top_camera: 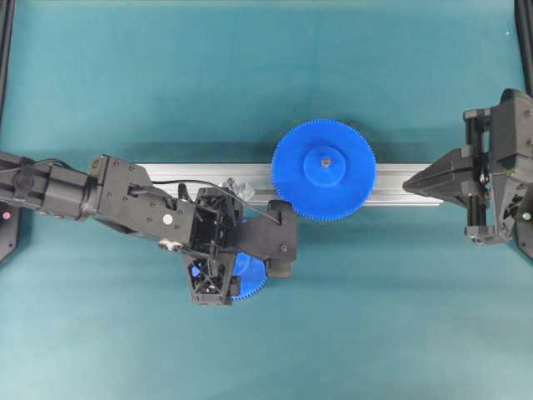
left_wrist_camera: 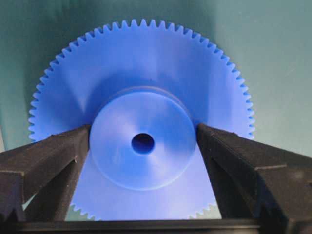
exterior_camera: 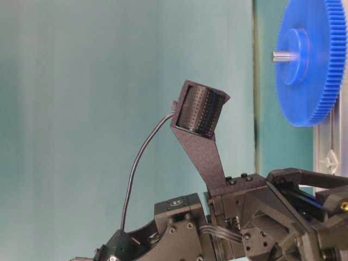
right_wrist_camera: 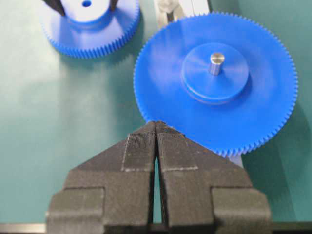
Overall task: Insert the small gear onto the shaft.
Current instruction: 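Lift the blue gear upright with the left gripper, then carry the gear toward the empty left shaft beside the large gear, then align the gear's bore with the shaft and push it on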
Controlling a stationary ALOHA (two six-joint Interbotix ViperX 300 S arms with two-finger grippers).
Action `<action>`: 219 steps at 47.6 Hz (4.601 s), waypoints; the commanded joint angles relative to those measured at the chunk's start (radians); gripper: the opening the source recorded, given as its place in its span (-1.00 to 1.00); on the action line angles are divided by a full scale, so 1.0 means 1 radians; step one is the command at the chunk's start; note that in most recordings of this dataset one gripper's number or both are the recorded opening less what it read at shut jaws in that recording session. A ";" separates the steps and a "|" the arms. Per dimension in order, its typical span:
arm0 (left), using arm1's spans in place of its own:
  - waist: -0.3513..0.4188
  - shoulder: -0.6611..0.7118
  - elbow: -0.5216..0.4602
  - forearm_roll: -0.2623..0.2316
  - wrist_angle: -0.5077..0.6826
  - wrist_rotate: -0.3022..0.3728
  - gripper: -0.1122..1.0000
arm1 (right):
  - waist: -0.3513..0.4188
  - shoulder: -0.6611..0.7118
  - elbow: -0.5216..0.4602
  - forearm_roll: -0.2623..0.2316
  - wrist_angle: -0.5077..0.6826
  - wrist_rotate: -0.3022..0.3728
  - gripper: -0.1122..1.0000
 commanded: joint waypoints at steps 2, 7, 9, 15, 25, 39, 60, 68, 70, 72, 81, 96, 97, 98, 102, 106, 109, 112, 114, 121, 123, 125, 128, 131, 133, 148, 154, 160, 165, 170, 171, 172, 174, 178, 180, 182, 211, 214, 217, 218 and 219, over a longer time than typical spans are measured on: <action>-0.002 -0.011 -0.018 0.003 0.005 0.002 0.84 | -0.002 0.002 -0.014 0.000 -0.008 0.008 -0.76; -0.003 -0.011 -0.020 0.003 0.028 0.006 0.67 | 0.000 0.000 -0.014 0.000 -0.008 0.008 -0.76; -0.003 -0.011 -0.021 0.003 0.037 0.011 0.54 | -0.002 0.002 -0.012 0.000 -0.008 0.008 -0.76; -0.003 -0.015 -0.021 0.003 0.052 0.021 0.45 | -0.002 0.002 -0.011 0.000 -0.008 0.008 -0.76; -0.003 -0.015 -0.025 0.003 0.052 0.025 0.45 | -0.002 0.000 -0.011 0.000 -0.008 0.008 -0.76; -0.003 -0.018 -0.025 0.003 0.052 0.021 0.45 | -0.002 0.000 -0.011 0.000 -0.008 0.008 -0.76; -0.003 -0.057 -0.110 0.003 0.152 0.015 0.45 | -0.002 -0.012 -0.011 0.002 -0.005 0.008 -0.76; -0.003 -0.067 -0.160 0.003 0.202 0.020 0.45 | -0.002 -0.018 0.000 0.003 -0.005 0.009 -0.76; -0.003 -0.072 -0.169 0.003 0.212 0.021 0.45 | -0.002 -0.021 0.003 0.003 -0.006 0.009 -0.76; -0.003 -0.077 -0.176 0.003 0.219 0.021 0.45 | -0.002 -0.025 0.003 0.003 -0.006 0.009 -0.76; -0.003 -0.110 -0.193 0.003 0.232 0.021 0.45 | 0.000 -0.035 0.009 0.003 -0.003 0.009 -0.76; 0.020 -0.202 -0.190 0.005 0.249 0.040 0.45 | -0.002 -0.040 0.015 0.003 -0.008 0.009 -0.76; 0.023 -0.207 -0.193 0.005 0.253 0.043 0.45 | -0.002 -0.040 0.015 0.003 -0.008 0.009 -0.76; 0.028 -0.210 -0.193 0.005 0.259 0.046 0.45 | -0.002 -0.040 0.015 0.003 -0.008 0.009 -0.76; 0.043 -0.221 -0.202 0.005 0.288 0.061 0.45 | -0.002 -0.040 0.017 0.003 -0.009 0.009 -0.76; 0.063 -0.229 -0.213 0.005 0.333 0.083 0.45 | -0.002 -0.040 0.015 0.003 -0.009 0.009 -0.76; 0.078 -0.232 -0.219 0.006 0.360 0.100 0.45 | -0.002 -0.040 0.015 0.003 -0.008 0.009 -0.76; 0.095 -0.238 -0.227 0.006 0.377 0.117 0.45 | -0.002 -0.040 0.017 0.003 -0.008 0.009 -0.76; 0.106 -0.239 -0.233 0.009 0.383 0.129 0.45 | -0.002 -0.041 0.015 0.003 -0.008 0.009 -0.76; 0.138 -0.244 -0.256 0.009 0.391 0.167 0.45 | -0.002 -0.041 0.017 0.003 -0.008 0.009 -0.76; 0.146 -0.245 -0.262 0.009 0.391 0.175 0.45 | -0.002 -0.041 0.017 0.003 -0.008 0.009 -0.76; 0.155 -0.245 -0.267 0.009 0.391 0.183 0.45 | -0.002 -0.040 0.015 0.003 -0.008 0.009 -0.76; 0.163 -0.245 -0.273 0.009 0.394 0.189 0.45 | 0.000 -0.040 0.017 0.003 -0.009 0.009 -0.76; 0.170 -0.245 -0.275 0.011 0.399 0.193 0.45 | 0.000 -0.040 0.017 0.003 -0.009 0.009 -0.76; 0.176 -0.245 -0.275 0.011 0.405 0.198 0.45 | -0.002 -0.041 0.017 0.003 -0.009 0.009 -0.76; 0.195 -0.241 -0.273 0.012 0.413 0.225 0.45 | -0.002 -0.040 0.017 0.003 -0.008 0.009 -0.76; 0.199 -0.238 -0.267 0.012 0.410 0.225 0.45 | -0.002 -0.041 0.017 0.003 -0.009 0.009 -0.76; 0.199 -0.233 -0.267 0.012 0.407 0.227 0.45 | -0.002 -0.040 0.017 0.003 -0.009 0.009 -0.76; 0.199 -0.230 -0.267 0.012 0.403 0.227 0.45 | -0.002 -0.040 0.017 0.003 -0.009 0.009 -0.76; 0.199 -0.225 -0.265 0.012 0.402 0.227 0.45 | -0.002 -0.040 0.017 0.003 -0.009 0.009 -0.76; 0.199 -0.225 -0.265 0.012 0.402 0.227 0.45 | -0.002 -0.040 0.017 0.003 -0.009 0.009 -0.76; 0.199 -0.224 -0.264 0.012 0.402 0.227 0.45 | -0.002 -0.040 0.017 0.003 -0.009 0.009 -0.76; 0.202 -0.221 -0.262 0.012 0.402 0.227 0.45 | 0.000 -0.040 0.018 0.003 -0.009 0.009 -0.76; 0.206 -0.213 -0.258 0.012 0.400 0.227 0.45 | 0.000 -0.040 0.018 0.003 -0.009 0.009 -0.76; 0.210 -0.212 -0.256 0.012 0.397 0.227 0.45 | -0.002 -0.040 0.020 0.003 -0.009 0.009 -0.76; 0.213 -0.212 -0.256 0.012 0.393 0.227 0.45 | -0.002 -0.041 0.020 0.003 -0.009 0.009 -0.76; 0.224 -0.199 -0.198 0.012 0.322 0.212 0.45 | 0.000 -0.041 0.034 0.003 -0.032 0.011 -0.76; 0.224 -0.198 -0.190 0.012 0.321 0.210 0.45 | -0.002 -0.040 0.034 0.003 -0.034 0.011 -0.76; 0.224 -0.198 -0.183 0.012 0.318 0.209 0.45 | -0.002 -0.040 0.034 0.003 -0.032 0.009 -0.76; 0.225 -0.196 -0.179 0.012 0.314 0.209 0.45 | -0.002 -0.040 0.034 0.003 -0.032 0.011 -0.76; 0.224 -0.195 -0.175 0.012 0.310 0.207 0.45 | -0.002 -0.040 0.035 0.003 -0.032 0.011 -0.76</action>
